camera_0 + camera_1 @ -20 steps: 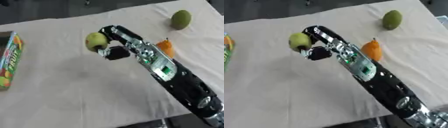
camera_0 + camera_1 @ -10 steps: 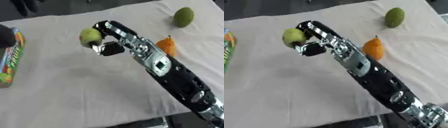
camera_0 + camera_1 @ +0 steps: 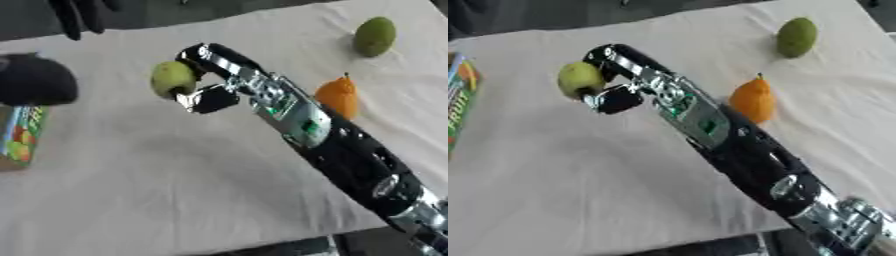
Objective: Pick up the objects with one hand, pass them to the other hand, and then place them into the box on the other side of the table.
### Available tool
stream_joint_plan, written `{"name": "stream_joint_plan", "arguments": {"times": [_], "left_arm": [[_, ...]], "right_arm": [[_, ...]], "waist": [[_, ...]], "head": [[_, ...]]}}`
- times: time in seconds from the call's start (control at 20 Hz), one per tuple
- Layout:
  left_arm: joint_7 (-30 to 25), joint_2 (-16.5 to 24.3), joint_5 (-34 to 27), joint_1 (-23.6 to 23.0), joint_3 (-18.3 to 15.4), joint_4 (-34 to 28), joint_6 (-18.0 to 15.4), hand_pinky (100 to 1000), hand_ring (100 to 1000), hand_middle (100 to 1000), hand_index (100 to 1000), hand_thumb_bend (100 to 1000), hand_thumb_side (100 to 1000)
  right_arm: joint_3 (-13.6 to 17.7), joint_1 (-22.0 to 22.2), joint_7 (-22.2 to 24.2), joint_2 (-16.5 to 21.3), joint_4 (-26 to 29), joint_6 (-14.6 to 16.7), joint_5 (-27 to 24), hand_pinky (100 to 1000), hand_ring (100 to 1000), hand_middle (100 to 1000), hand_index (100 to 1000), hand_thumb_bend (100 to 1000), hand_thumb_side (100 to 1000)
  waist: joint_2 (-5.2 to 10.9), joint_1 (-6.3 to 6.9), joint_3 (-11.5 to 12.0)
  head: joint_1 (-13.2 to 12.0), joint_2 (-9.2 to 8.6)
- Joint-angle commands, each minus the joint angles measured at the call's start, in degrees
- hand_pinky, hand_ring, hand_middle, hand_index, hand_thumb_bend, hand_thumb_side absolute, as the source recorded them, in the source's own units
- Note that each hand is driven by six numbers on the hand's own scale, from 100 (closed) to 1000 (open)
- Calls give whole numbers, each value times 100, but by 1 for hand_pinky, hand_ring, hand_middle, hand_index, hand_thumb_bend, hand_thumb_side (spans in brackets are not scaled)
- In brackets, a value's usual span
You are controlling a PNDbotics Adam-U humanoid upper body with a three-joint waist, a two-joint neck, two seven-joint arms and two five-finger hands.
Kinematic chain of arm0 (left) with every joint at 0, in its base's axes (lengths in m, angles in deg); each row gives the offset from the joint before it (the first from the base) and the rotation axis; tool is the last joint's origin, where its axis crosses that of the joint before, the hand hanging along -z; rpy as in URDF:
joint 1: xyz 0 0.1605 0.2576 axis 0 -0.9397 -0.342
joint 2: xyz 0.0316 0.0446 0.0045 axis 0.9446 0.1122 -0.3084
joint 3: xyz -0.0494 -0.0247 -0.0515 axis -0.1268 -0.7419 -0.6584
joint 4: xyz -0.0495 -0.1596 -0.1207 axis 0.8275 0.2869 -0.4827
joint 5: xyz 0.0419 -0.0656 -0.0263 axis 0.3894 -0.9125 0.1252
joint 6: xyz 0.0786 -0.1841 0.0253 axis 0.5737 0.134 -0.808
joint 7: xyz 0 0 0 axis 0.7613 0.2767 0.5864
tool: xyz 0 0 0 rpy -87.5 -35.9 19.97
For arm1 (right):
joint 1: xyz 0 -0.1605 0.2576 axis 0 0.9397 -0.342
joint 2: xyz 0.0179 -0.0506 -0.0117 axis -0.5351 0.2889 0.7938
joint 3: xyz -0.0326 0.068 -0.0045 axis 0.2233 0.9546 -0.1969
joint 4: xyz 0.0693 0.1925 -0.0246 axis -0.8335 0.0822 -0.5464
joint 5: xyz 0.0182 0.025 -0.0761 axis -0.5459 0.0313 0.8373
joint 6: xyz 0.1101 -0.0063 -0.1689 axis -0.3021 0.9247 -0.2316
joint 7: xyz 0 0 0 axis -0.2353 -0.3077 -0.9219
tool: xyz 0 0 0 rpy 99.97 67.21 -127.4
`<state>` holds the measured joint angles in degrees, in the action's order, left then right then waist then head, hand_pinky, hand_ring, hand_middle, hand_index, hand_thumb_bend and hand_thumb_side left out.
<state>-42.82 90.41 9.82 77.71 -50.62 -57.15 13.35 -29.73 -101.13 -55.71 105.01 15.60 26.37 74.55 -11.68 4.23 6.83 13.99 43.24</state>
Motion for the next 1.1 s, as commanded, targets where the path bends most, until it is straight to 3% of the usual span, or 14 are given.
{"name": "stream_joint_plan", "arguments": {"times": [0.05, 0.25, 0.45, 0.55, 0.6, 0.65, 0.8, 1.1], "left_arm": [[176, -38, -20, 135, 25, -48, 116, 584, 632, 682, 799, 655, 465], [367, -83, 296, 143, 154, -48, 492, 565, 615, 684, 796, 664, 439], [318, -137, 456, 103, 234, -48, 547, 555, 613, 673, 789, 637, 443], [126, -118, 493, 40, 299, -48, 572, 596, 657, 713, 803, 626, 415], [12, -108, 567, 0, 337, -48, 598, 604, 666, 720, 804, 626, 459], [-59, -104, 701, -30, 357, -48, 604, 655, 718, 755, 821, 630, 458], [-111, -139, 1259, -88, 386, -48, 495, 743, 758, 787, 838, 654, 448], [-42, -273, 2005, -254, 467, -48, 280, 721, 757, 794, 844, 679, 421]], "right_arm": [[-1, -228, 5, -41, 2, 4, 70, 726, 579, 514, 648, 118, 100], [2, -341, -77, -38, -48, -71, 121, 728, 579, 515, 647, 121, 100], [-59, -464, -12, 108, 27, -103, 26, 730, 580, 516, 647, 122, 100], [-70, -519, 48, 157, 93, -127, -53, 729, 579, 515, 647, 117, 100], [-66, -531, 64, 168, 116, -148, -92, 729, 579, 515, 647, 120, 100], [-60, -533, 69, 172, 124, -171, -118, 728, 579, 515, 648, 119, 100], [-17, -504, 41, 154, 126, -221, -174, 726, 577, 514, 647, 113, 100], [156, -483, -140, 149, 193, -239, -333, 724, 575, 512, 648, 108, 100]], "waist": [[152, -10, 21], [151, -19, 24], [151, -35, 21], [149, -40, 10], [148, -42, 5], [149, -41, 5], [149, -38, 15], [141, -34, 18]], "head": [[14, 9], [33, 17], [15, 20], [4, 7], [6, 2], [11, -1], [28, -22], [35, -53]]}}
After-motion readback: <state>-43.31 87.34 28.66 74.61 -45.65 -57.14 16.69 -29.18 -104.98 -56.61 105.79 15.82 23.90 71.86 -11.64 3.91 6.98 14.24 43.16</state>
